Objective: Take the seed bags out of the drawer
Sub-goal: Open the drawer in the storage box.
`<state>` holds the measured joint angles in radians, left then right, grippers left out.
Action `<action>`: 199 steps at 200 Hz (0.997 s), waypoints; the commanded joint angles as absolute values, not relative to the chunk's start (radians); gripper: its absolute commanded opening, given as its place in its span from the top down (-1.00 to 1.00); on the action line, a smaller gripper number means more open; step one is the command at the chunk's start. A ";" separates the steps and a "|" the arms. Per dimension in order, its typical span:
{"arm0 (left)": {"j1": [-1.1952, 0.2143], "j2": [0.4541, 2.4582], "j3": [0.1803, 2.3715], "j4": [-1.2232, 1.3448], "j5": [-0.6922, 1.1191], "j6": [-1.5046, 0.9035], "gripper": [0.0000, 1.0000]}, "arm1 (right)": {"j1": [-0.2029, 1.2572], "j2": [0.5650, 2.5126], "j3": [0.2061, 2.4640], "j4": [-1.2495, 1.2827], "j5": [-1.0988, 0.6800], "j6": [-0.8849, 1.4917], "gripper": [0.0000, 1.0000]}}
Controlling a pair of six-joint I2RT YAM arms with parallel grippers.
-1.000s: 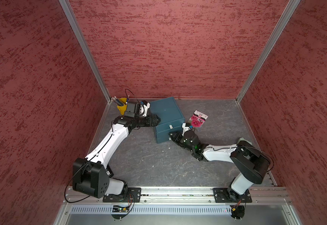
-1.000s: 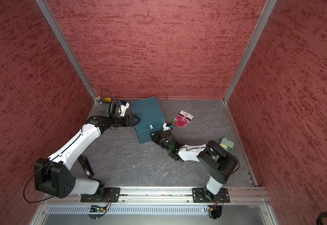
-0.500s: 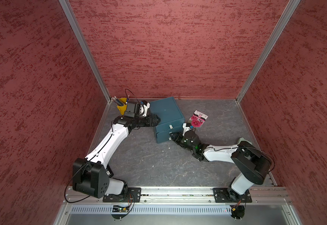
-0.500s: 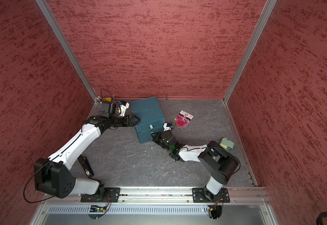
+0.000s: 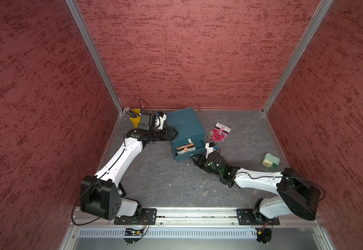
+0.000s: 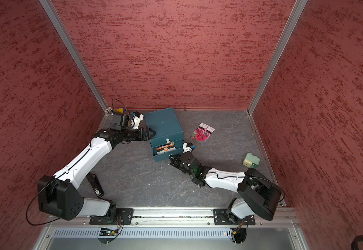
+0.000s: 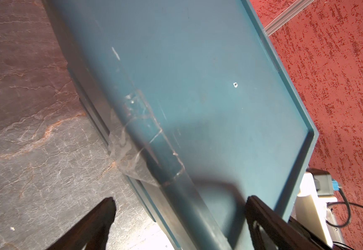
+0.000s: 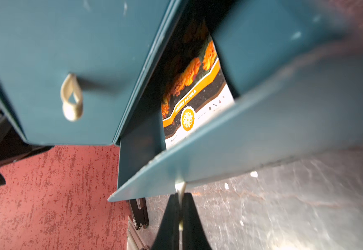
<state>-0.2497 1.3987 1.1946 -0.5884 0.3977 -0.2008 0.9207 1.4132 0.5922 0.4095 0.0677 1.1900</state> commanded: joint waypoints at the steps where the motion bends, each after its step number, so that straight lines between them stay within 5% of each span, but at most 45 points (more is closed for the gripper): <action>1: -0.257 1.388 1.186 -0.608 0.388 -0.189 -0.94 | 0.959 1.352 0.570 0.338 0.132 1.196 1.00; 199: -0.259 1.385 1.188 -0.608 0.390 -0.173 -0.94 | 1.143 1.132 0.501 0.046 0.306 1.285 1.00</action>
